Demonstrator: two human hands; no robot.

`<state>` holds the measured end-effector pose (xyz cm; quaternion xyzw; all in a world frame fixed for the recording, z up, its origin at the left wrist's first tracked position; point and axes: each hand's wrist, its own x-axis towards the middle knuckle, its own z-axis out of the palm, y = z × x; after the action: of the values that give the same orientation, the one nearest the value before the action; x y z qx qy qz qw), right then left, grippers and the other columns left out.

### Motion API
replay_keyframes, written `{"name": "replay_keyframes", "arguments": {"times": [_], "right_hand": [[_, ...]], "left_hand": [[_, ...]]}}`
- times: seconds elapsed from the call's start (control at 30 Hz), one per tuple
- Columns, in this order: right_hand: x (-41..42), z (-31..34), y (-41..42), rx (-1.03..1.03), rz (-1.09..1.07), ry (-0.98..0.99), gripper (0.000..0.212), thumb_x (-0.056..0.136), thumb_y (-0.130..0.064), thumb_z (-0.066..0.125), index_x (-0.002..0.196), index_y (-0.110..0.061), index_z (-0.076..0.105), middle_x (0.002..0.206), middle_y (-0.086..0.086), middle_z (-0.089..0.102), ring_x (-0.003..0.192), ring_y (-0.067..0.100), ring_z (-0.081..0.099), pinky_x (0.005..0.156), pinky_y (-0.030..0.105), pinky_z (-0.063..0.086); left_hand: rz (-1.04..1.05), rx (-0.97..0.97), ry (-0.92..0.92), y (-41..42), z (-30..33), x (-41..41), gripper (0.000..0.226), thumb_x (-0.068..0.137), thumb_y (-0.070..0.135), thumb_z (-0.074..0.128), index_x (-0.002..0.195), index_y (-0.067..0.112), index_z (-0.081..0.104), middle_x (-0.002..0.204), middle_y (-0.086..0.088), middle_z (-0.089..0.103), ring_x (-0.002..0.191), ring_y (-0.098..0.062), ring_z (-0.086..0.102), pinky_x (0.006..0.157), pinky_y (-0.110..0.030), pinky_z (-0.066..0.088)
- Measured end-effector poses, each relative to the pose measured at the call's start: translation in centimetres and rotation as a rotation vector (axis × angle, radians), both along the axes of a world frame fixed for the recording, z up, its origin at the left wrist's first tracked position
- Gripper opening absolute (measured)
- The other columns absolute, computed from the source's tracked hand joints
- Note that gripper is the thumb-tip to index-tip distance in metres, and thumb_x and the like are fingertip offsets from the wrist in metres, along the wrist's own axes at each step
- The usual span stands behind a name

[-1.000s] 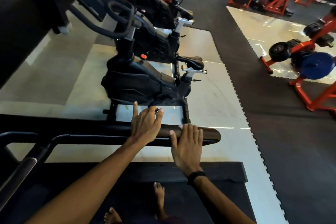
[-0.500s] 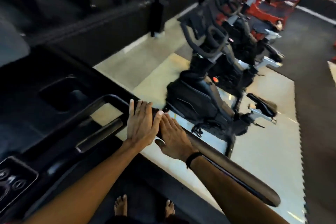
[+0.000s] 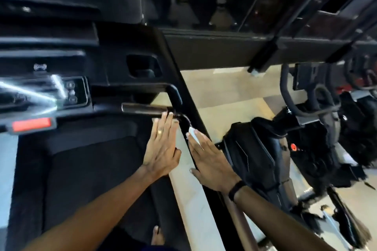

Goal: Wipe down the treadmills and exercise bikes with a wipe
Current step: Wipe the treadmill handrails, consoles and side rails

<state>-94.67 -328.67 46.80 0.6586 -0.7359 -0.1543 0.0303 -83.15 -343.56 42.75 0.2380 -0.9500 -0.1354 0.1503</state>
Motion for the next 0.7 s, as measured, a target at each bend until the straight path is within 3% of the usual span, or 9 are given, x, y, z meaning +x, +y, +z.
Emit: {"name": "replay_keyframes", "arguments": {"times": [0.13,0.33,0.5,0.7], "right_hand": [[2.2,-0.1,0.6,0.200,0.034,0.307,0.099,0.102,-0.053,0.027,0.135,0.024,-0.026,0.162,0.030,-0.002,0.150,0.043,-0.014,0.123,0.052,0.001],[1.3,-1.7,-4.1,0.396,0.178,0.591,0.072,0.106,-0.048,0.015,0.155,0.006,0.013,0.162,0.028,0.011,0.152,0.043,0.002,0.122,0.055,-0.006],[0.3,-2.5,-7.0,0.486,0.221,0.702,0.069,0.107,-0.045,0.016,0.155,0.004,0.018,0.161,0.028,0.015,0.152,0.043,0.007,0.122,0.057,-0.003],[0.7,-2.7,-6.2,0.403,0.175,0.769,0.074,0.106,-0.047,0.011,0.154,0.010,0.009,0.162,0.031,0.006,0.152,0.045,-0.001,0.122,0.056,-0.004]], "left_hand": [[0.098,0.076,-0.031,2.4,-0.3,1.4,0.081,0.077,0.024,0.055,0.148,-0.004,0.028,0.160,-0.026,0.020,0.152,-0.038,0.004,0.123,-0.055,0.008],[0.122,0.095,-0.004,3.2,0.1,2.4,0.080,0.080,0.032,0.034,0.150,-0.004,0.023,0.158,-0.025,0.026,0.153,-0.035,0.009,0.123,-0.054,0.007],[0.176,0.127,-0.018,2.8,-0.1,3.5,0.082,0.078,0.034,0.026,0.151,-0.004,0.024,0.157,-0.023,0.030,0.151,-0.034,0.016,0.123,-0.054,0.005],[0.152,0.197,-0.107,4.8,-1.2,5.0,0.083,0.077,0.037,0.017,0.152,0.001,0.019,0.157,-0.019,0.029,0.150,-0.033,0.019,0.123,-0.050,-0.007]]}}
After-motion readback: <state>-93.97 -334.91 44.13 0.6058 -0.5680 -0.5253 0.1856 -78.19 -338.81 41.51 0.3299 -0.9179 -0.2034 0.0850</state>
